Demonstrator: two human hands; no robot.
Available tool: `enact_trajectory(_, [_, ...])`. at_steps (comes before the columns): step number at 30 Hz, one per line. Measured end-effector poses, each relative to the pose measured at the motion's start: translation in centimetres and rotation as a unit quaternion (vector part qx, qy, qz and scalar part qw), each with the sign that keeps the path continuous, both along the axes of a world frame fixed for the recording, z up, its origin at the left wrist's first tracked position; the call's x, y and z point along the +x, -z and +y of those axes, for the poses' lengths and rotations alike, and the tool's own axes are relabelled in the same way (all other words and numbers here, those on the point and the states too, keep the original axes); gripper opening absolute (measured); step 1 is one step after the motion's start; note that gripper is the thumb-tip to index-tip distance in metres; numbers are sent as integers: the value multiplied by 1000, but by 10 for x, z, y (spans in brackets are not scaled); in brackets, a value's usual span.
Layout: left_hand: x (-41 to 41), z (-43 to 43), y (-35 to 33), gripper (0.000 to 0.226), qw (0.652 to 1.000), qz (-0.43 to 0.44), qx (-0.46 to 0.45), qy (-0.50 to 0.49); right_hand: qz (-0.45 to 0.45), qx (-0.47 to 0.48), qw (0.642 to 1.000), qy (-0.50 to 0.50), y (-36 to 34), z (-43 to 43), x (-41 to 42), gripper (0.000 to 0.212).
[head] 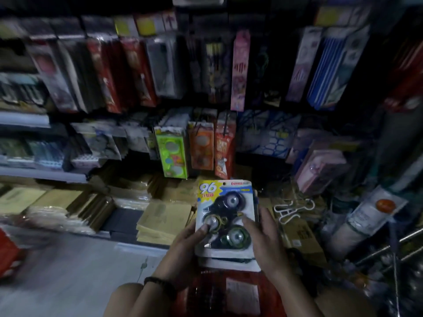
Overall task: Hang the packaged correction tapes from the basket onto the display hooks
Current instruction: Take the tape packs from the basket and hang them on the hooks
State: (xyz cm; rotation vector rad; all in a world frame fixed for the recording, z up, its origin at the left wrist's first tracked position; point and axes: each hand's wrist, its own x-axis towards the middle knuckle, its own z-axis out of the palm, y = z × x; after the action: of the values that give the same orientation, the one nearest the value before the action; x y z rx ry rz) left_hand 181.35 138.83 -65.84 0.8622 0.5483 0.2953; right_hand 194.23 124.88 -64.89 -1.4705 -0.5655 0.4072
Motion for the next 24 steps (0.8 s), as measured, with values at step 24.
enact_trajectory(24, [24, 81, -250, 46, 957, -139, 238, -95, -704, -211, 676, -53, -288, 72, 89, 111])
